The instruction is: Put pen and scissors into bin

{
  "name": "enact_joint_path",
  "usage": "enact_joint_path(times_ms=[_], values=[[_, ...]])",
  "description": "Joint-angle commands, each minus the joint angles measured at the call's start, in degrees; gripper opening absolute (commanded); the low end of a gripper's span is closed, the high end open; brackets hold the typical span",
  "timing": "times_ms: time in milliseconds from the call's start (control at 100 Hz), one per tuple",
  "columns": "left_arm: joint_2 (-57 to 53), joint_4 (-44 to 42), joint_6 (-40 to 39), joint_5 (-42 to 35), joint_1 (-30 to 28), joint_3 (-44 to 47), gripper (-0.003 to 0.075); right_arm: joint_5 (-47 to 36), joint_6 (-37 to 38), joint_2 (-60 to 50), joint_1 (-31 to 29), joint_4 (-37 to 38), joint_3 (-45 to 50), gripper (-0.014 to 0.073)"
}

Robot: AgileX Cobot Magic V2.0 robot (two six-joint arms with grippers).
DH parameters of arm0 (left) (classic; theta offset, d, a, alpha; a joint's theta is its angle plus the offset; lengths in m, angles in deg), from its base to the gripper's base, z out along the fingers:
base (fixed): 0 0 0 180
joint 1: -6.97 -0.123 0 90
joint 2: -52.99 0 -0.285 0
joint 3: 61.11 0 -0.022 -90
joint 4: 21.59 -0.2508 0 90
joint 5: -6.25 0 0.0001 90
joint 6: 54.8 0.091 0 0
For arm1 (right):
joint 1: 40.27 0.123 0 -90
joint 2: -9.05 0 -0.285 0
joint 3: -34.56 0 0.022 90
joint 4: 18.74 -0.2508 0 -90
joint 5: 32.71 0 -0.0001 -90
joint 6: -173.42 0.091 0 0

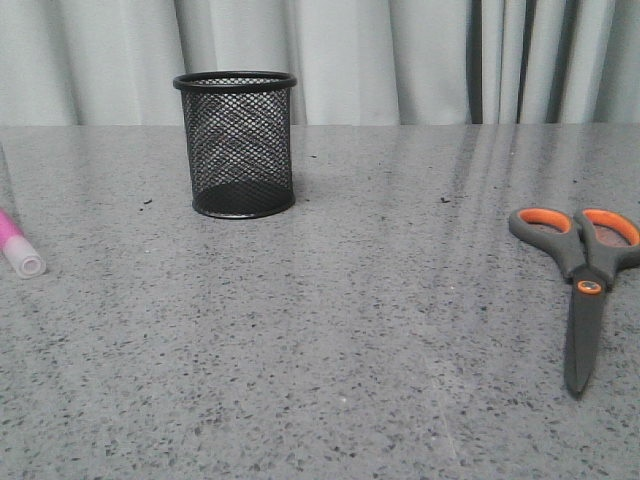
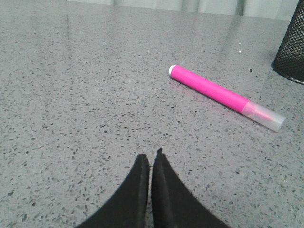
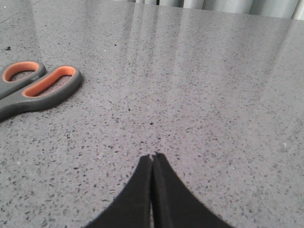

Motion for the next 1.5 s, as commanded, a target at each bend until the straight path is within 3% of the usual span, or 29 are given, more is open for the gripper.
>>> enact_joint_path(times_ms=[0,630,980,1100,1210,1380,1490], values=[[-1.83,0.63,-0.03,-2.37,0.44,2.52,-0.0019,-2.18,-0.28,-1.04,-0.45,-0.04,0.84,-0.0076],[-1.83,0.63,-0.03,-2.37,0.44,2.52,-0.0019,-4.08,-0.28,-1.04,-0.45,0.58,0.84,-0.0076],[-1.83,-1.92,-0.03,-3.23,0.44,2.52,-0.0019,-37.67,0.19,-1.04,-0.45,2.51,0.84,-0.0076],[-1.83,-1.26,-0.03,-4.61,0.44,2.52,-0.0019,-42.50,7.90,-1.04,-0.45,0.65,0.84,-0.0076],[-1.83,7.08,-0.03,-13.91,0.44,2.52,-0.0019,-36.98,12.75,-1.04,-0.45,-2.87,0.84,-0.0076],[-1.83,29.28,-0.18,-31.64,0.44,2.30,-0.0019,-31.22,14.10,-1.04,-0.45,-11.25,0.84,-0.0076],[-1.83,47.30,-0.47,-36.10,0.44,1.82,-0.0019,-31.35,16.96,-1.04,-0.45,-12.25,0.69,-0.0076]])
